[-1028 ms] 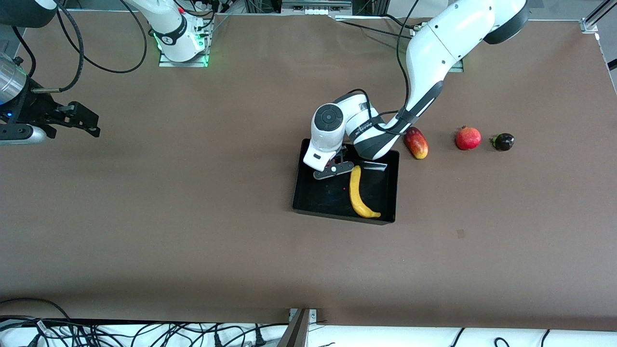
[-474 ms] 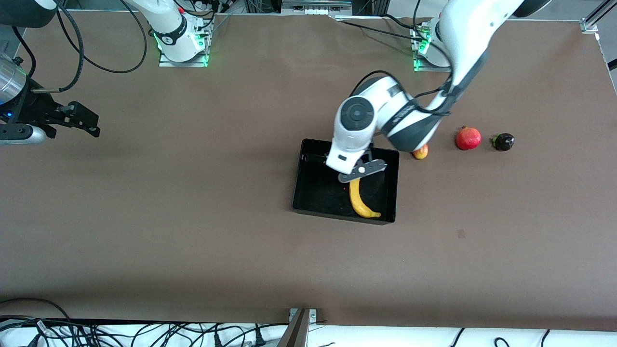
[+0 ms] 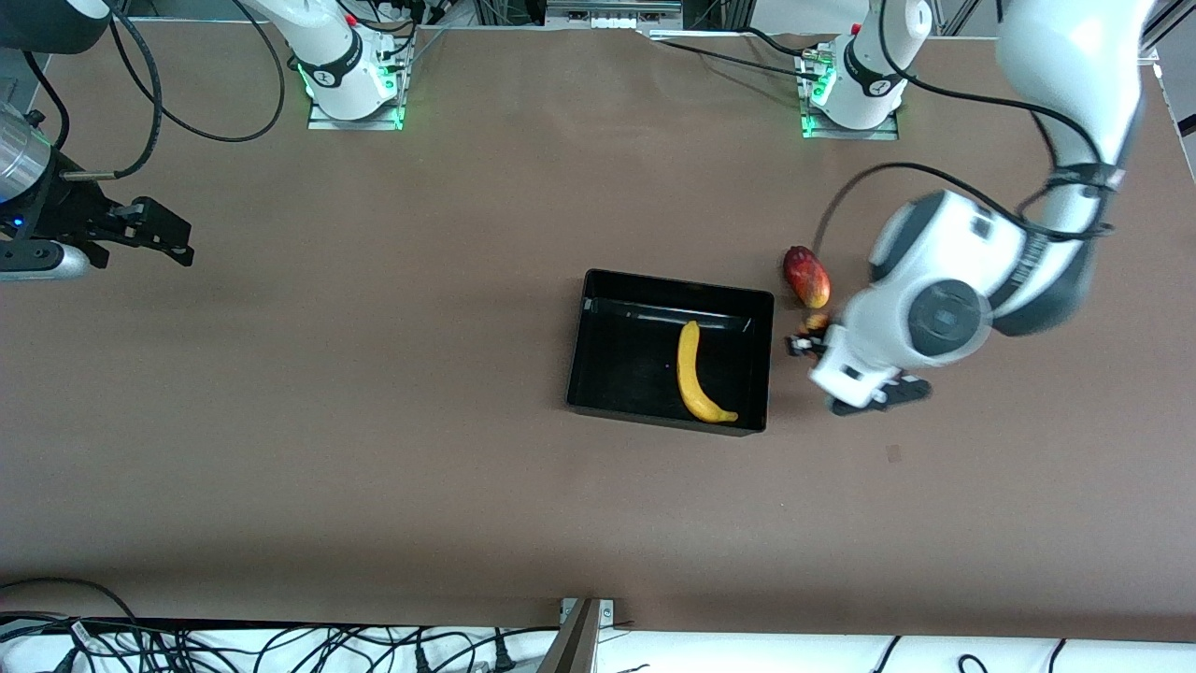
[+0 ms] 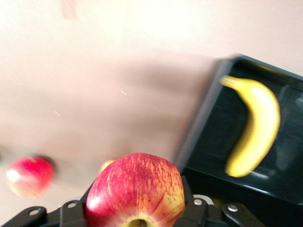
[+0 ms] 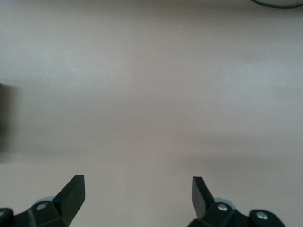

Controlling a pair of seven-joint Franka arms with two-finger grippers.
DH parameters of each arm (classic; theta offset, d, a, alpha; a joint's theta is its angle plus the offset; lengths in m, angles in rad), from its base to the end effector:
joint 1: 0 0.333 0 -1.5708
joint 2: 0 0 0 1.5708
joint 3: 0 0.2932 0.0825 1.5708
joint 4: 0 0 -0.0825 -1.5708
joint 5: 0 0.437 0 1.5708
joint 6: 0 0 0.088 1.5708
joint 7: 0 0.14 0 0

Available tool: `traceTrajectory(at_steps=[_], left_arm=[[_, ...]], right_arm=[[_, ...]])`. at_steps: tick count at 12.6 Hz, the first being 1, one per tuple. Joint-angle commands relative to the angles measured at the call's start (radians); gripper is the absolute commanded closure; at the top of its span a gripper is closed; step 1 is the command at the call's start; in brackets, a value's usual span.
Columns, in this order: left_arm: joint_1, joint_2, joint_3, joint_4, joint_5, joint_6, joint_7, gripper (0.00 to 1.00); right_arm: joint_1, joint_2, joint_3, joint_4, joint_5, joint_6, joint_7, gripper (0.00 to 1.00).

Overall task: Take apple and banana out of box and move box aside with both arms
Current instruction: 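Lift the apple out of the tray and carry it past the pomegranate, then lower the apple onto the table and open the left gripper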

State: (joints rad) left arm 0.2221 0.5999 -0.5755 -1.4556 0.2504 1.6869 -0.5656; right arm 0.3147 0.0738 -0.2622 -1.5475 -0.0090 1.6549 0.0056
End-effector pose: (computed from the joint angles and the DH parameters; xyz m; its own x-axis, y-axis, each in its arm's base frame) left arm 0.6772 -0.1680 0.2860 0.9447 0.1888 -0.2681 0.1752 -0.9817 -0.0742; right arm 0.6356 0.0367 0.5443 0.9981 0.0490 0.0362 0.0480 -0.9985 0.0279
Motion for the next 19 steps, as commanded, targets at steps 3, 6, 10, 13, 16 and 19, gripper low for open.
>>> traceTrajectory(at_steps=[3, 6, 10, 13, 16, 19], left_arm=[[0.146, 0.108, 0.055, 0.017, 0.071, 0.129, 0.326, 1.00], [0.161, 0.181, 0.055, -0.011, 0.225, 0.250, 0.325, 1.00], [0.188, 0.242, 0.074, -0.080, 0.320, 0.440, 0.285, 1.00], [0.191, 0.277, 0.086, -0.091, 0.404, 0.496, 0.230, 0.54], [0.188, 0.211, 0.079, -0.104, 0.380, 0.449, 0.222, 0.00], [0.076, 0.016, 0.080, -0.057, 0.042, 0.200, 0.219, 0.00]], right_arm=[[-0.011, 0.004, 0.009, 0.013, 0.003, -0.004, 0.005, 0.00], [-0.011, 0.006, 0.009, 0.013, 0.003, -0.004, 0.005, 0.00], [-0.011, 0.004, 0.009, 0.013, 0.003, -0.004, 0.005, 0.00], [-0.011, 0.004, 0.009, 0.013, 0.003, -0.004, 0.005, 0.00], [-0.011, 0.004, 0.009, 0.013, 0.003, -0.006, 0.005, 0.00], [-0.011, 0.004, 0.009, 0.013, 0.003, -0.004, 0.005, 0.00]])
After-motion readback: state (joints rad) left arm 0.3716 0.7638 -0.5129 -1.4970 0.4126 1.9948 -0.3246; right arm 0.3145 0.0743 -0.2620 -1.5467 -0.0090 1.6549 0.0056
